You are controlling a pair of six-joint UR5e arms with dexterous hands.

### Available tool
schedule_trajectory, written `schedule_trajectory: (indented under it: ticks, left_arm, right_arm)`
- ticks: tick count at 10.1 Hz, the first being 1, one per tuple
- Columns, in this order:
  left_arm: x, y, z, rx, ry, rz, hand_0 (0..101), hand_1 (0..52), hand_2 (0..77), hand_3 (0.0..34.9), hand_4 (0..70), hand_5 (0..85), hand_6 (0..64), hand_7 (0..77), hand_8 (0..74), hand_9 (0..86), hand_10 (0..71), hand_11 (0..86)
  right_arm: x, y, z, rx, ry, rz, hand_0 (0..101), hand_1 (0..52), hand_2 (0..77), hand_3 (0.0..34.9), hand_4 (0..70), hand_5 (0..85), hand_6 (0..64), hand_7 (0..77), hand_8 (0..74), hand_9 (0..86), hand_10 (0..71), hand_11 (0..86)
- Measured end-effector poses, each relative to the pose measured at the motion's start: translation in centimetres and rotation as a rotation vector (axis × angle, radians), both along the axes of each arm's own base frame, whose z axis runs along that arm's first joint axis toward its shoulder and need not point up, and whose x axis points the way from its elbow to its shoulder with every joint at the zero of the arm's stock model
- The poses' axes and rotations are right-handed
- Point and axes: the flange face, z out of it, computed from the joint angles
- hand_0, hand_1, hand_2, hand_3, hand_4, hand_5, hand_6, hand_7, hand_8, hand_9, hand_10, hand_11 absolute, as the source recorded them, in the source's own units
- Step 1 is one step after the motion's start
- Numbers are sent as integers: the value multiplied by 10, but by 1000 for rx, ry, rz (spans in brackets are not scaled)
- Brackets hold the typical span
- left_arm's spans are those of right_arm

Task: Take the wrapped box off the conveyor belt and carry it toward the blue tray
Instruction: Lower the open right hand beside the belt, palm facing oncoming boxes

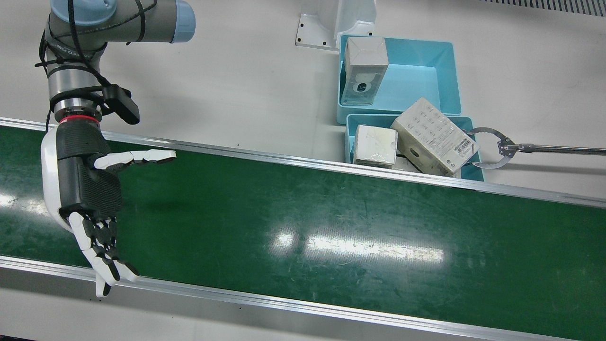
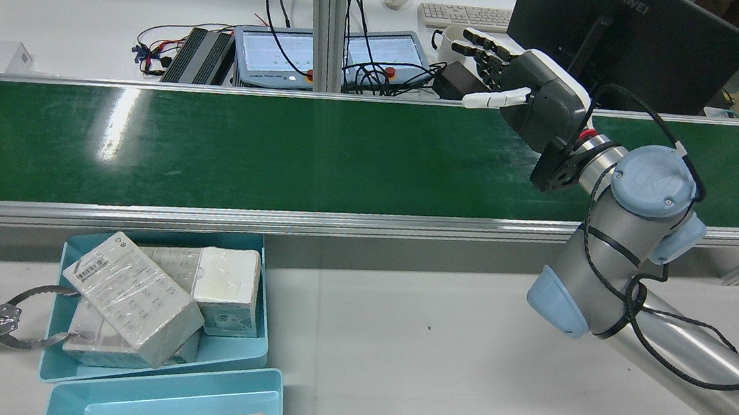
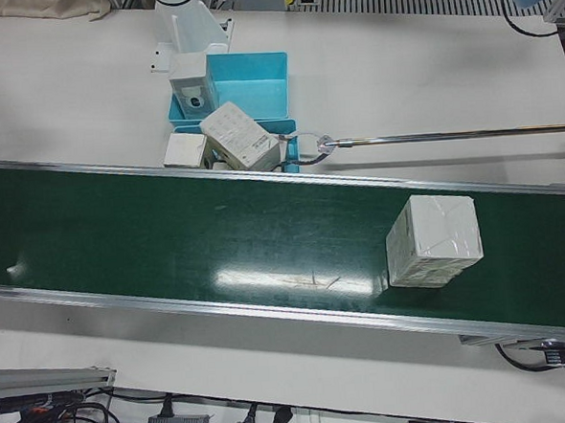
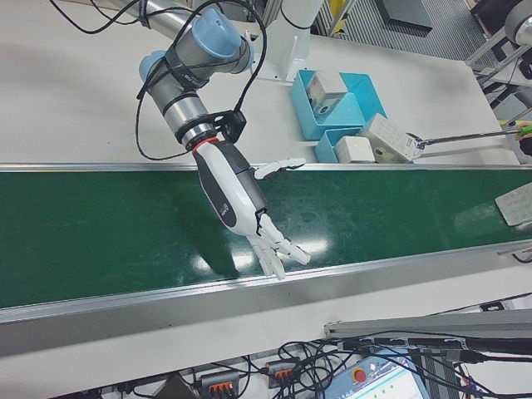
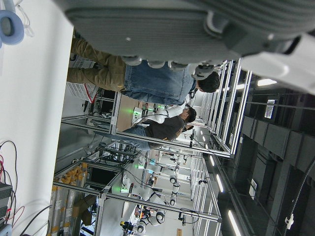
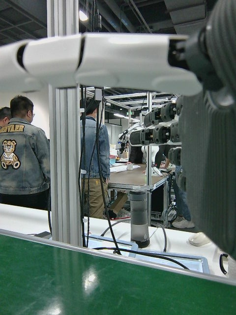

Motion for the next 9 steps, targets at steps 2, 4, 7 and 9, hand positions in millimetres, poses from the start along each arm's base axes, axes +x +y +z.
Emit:
schedule_trajectory:
  ticks: [2, 4, 7, 9]
  left_arm:
    - [0, 0, 0, 0, 0, 0, 0, 0, 11, 0, 5, 11, 5, 5, 5, 0, 5, 5]
    - [0, 0, 0, 0, 0, 0, 0, 0, 11, 0, 0, 11, 5, 5, 5, 5, 0, 5]
    - [0, 0, 0, 0, 0, 0, 0, 0, 5, 0, 5, 11, 5, 5, 5, 0, 5, 5]
    - [0, 0, 0, 0, 0, 0, 0, 0, 11, 0, 5, 11, 5, 5, 5, 5, 5, 0]
  right_arm:
    - [-9, 1, 0, 7, 4, -10, 473, 131, 109, 5, 60, 87, 55, 153, 11, 38, 0, 11]
    - [-15, 0, -4, 47, -8, -11, 471, 131, 109, 5, 82, 93, 55, 169, 27, 54, 0, 11]
    - [-16, -1, -6, 63, -15, -10, 472, 131, 104, 0, 93, 109, 65, 196, 27, 54, 0, 11]
    - [-16, -1, -6, 65, -15, -9, 472, 131, 104, 0, 93, 104, 65, 191, 27, 60, 0, 11]
